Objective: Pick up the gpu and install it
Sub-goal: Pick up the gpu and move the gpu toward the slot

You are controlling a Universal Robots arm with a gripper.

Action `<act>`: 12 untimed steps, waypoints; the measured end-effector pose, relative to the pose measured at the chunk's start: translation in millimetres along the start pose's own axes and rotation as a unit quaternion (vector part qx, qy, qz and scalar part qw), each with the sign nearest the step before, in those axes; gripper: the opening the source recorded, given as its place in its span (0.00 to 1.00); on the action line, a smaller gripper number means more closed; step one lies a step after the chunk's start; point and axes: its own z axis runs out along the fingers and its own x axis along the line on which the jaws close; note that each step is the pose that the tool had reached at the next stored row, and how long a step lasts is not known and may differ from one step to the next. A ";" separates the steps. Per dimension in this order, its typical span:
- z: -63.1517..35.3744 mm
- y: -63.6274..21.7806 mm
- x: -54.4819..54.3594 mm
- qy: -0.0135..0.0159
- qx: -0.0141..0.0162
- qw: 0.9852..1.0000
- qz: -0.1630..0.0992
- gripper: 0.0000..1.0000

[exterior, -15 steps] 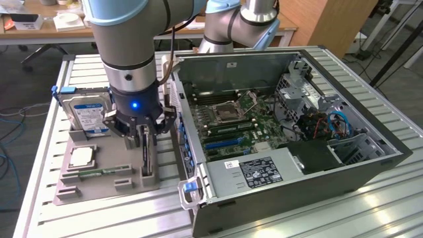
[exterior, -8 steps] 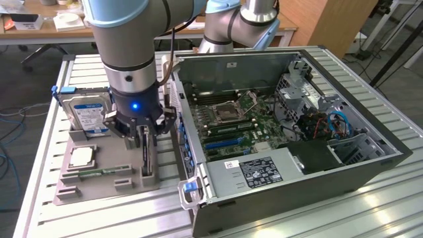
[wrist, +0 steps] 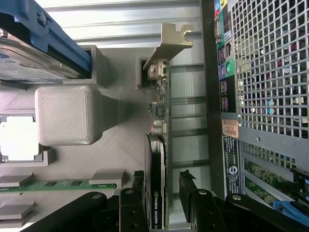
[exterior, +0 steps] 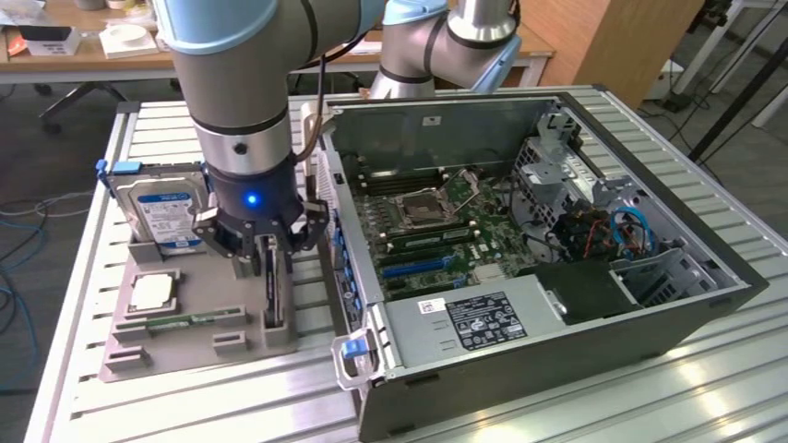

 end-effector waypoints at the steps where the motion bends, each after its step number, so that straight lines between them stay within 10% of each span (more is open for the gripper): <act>1: 0.2 0.0 0.0 0.000 0.000 1.000 0.000 0.43; 12: 4.2 -0.1 0.1 0.000 0.000 1.000 0.000 0.43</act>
